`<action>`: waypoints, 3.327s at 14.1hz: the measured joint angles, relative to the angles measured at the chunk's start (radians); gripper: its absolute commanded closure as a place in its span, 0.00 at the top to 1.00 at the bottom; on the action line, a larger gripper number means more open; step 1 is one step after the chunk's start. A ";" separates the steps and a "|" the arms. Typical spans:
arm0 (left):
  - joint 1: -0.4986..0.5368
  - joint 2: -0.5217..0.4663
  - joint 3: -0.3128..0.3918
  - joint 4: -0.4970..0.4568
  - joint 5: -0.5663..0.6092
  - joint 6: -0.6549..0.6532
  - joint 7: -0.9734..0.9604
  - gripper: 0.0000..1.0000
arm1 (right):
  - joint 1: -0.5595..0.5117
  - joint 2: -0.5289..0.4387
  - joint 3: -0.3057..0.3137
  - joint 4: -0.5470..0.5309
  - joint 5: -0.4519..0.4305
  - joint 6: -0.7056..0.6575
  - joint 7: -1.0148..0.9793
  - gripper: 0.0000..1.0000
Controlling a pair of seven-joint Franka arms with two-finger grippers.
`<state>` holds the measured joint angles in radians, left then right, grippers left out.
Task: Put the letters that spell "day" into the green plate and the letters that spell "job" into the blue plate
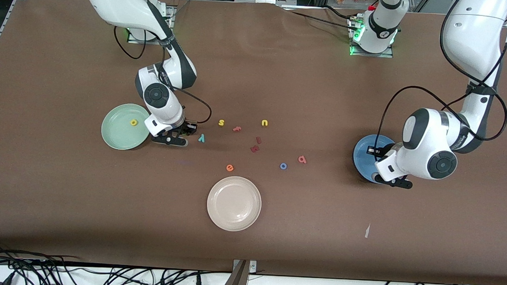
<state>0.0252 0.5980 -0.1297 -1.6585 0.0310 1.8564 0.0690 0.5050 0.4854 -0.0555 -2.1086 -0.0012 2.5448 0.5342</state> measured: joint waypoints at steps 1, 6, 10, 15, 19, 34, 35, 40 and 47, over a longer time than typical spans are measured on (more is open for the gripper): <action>0.002 0.018 0.000 0.000 0.032 0.000 0.006 0.77 | 0.000 -0.002 -0.001 0.002 0.000 -0.001 -0.016 0.06; -0.008 0.039 -0.015 0.046 0.065 0.006 0.022 1.00 | -0.003 -0.077 -0.091 0.053 0.000 -0.199 -0.222 0.06; -0.012 0.037 -0.060 0.094 0.026 0.007 -0.125 1.00 | -0.012 -0.138 -0.243 0.052 0.026 -0.307 -0.519 0.06; -0.089 0.053 -0.083 0.091 -0.088 0.142 -0.362 1.00 | -0.016 -0.126 -0.267 -0.026 0.078 -0.212 -0.586 0.95; -0.197 0.073 -0.085 0.075 -0.091 0.304 -0.700 1.00 | -0.017 -0.119 -0.268 -0.070 0.080 -0.159 -0.584 1.00; -0.344 0.133 -0.081 -0.046 0.067 0.566 -1.059 0.64 | 0.076 0.006 0.004 0.158 0.085 -0.175 -0.030 0.78; -0.345 0.134 -0.081 -0.046 0.068 0.566 -1.060 0.60 | 0.076 0.025 0.003 0.158 0.085 -0.154 -0.029 0.68; -0.345 0.136 -0.077 -0.046 0.096 0.565 -1.062 0.31 | 0.076 0.074 0.000 0.159 0.085 -0.097 -0.016 0.57; -0.347 0.134 -0.078 -0.046 0.141 0.559 -1.061 0.18 | 0.076 0.088 -0.005 0.159 0.085 -0.048 -0.014 0.42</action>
<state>-0.3216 0.7322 -0.2082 -1.7044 0.1719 2.4156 -0.9925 0.5805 0.5730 -0.0608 -1.9497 0.0840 2.4969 0.5203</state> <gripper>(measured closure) 0.718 0.458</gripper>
